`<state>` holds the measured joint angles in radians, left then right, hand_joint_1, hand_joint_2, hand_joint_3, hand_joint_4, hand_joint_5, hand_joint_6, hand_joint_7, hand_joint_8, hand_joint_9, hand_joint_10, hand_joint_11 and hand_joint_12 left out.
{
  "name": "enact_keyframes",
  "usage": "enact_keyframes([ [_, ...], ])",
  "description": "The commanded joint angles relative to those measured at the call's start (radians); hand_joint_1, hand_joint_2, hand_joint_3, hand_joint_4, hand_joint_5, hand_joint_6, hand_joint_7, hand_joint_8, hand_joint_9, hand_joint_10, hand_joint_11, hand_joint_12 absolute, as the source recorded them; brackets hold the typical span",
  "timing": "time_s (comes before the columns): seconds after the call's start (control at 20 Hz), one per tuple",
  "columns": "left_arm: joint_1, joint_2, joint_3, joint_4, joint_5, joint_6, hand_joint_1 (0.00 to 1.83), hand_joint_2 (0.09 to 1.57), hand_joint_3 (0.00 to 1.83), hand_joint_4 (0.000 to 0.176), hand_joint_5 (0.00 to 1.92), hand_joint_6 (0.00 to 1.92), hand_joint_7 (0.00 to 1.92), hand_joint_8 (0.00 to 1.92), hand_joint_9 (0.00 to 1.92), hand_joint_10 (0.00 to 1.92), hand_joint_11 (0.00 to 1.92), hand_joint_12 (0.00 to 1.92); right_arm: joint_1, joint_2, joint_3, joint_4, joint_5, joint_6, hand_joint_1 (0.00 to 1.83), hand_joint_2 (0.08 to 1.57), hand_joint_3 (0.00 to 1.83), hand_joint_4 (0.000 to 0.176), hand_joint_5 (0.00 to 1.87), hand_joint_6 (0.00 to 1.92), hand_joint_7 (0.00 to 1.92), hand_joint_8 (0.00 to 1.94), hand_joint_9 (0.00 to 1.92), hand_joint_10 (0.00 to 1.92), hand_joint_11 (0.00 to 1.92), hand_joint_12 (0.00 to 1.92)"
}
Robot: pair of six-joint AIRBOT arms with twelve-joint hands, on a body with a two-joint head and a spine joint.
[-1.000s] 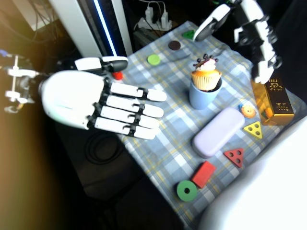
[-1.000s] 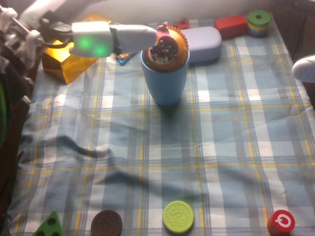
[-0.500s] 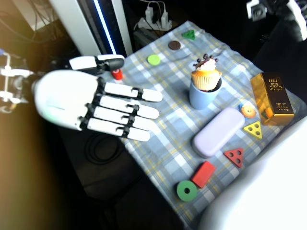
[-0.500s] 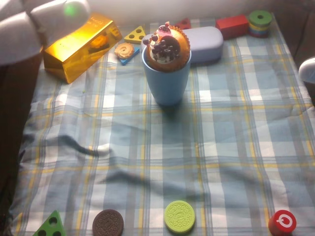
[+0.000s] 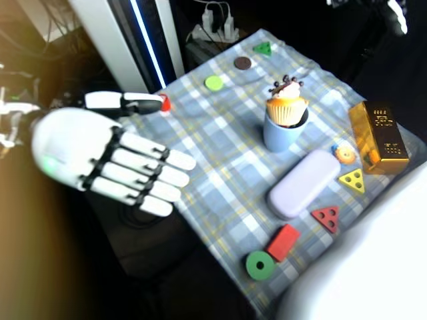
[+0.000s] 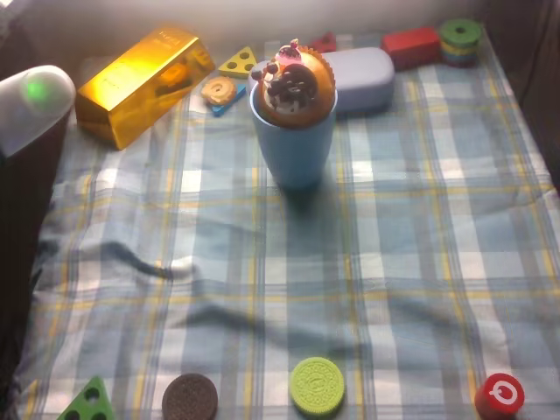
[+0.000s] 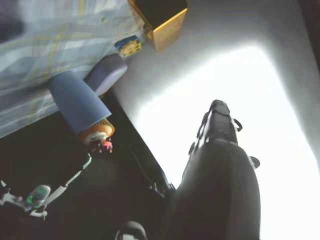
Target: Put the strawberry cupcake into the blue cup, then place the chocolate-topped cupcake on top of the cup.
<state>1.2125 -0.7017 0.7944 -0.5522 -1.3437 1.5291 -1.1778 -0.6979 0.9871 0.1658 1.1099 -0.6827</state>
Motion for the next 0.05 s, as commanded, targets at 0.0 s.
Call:
enact_keyframes([
  [0.0, 0.004, -0.005, 0.000, -0.013, -0.202, -0.005, 0.00, 0.82, 0.00, 0.094, 0.01, 0.00, 0.00, 0.00, 0.00, 0.00, 0.00, 0.00, -0.009, 0.012, -0.010, 0.056, 0.177, -0.020, 0.00, 0.94, 0.00, 0.020, 0.00, 0.00, 0.00, 0.00, 0.00, 0.00, 0.00, 0.00],
])
